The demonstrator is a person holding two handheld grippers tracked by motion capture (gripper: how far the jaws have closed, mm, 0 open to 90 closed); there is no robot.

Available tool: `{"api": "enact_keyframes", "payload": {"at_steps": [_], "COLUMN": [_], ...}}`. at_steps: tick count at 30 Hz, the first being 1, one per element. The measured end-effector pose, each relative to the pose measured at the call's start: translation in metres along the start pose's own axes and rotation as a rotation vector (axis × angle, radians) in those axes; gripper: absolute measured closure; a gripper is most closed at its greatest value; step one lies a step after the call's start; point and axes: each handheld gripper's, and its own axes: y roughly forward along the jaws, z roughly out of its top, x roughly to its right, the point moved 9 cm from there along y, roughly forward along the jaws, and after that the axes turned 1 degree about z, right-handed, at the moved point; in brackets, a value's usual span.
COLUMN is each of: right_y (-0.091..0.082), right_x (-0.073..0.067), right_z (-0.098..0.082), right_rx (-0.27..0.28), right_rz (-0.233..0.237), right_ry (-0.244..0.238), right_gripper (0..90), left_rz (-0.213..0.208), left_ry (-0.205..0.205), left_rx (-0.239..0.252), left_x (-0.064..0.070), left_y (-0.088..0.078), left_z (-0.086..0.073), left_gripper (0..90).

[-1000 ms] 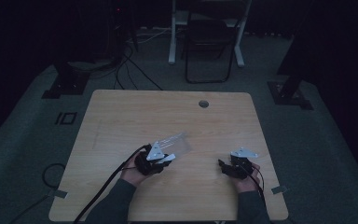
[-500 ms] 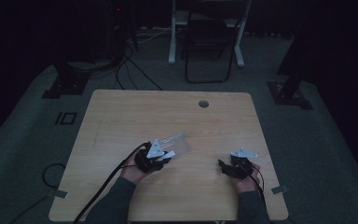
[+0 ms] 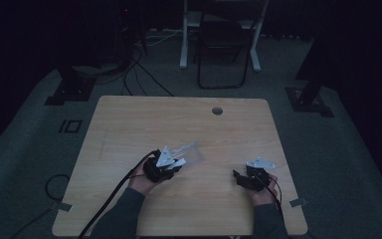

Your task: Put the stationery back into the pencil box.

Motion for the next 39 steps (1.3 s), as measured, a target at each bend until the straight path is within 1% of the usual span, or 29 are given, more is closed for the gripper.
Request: {"api": "enact_keyframes", "payload": {"at_steps": [4, 8, 9, 24, 27, 31, 35, 39], "right_y": [0.000, 0.000, 0.000, 0.000, 0.000, 0.000, 0.000, 0.000], "right_x": [0.000, 0.000, 0.000, 0.000, 0.000, 0.000, 0.000, 0.000], "right_z": [0.000, 0.000, 0.000, 0.000, 0.000, 0.000, 0.000, 0.000], "right_rx": [0.000, 0.000, 0.000, 0.001, 0.000, 0.000, 0.000, 0.001], "right_rz": [0.000, 0.000, 0.000, 0.000, 0.000, 0.000, 0.000, 0.000], "right_ry": [0.000, 0.000, 0.000, 0.000, 0.000, 0.000, 0.001, 0.001], "right_gripper": [37.3, 37.3, 37.2, 37.3, 37.3, 37.3, 37.3, 37.3], "left_rz": [0.005, 0.010, 0.018, 0.049, 0.057, 0.056, 0.051, 0.055], "left_ry": [0.004, 0.000, 0.004, 0.004, -0.001, -0.013, -0.014, -0.025], "left_rx": [-0.004, -0.004, -0.007, -0.008, -0.005, -0.001, -0.004, 0.000], "left_x": [-0.002, -0.003, -0.004, -0.007, -0.009, -0.009, -0.010, -0.011], "left_y": [0.001, 0.002, 0.003, 0.008, 0.010, 0.012, 0.014, 0.016], "left_z": [-0.001, -0.001, -0.002, -0.003, -0.003, -0.004, -0.004, -0.005], "left_gripper": [70.3, 70.3, 70.3, 70.4, 70.3, 70.3, 70.3, 70.3]}}
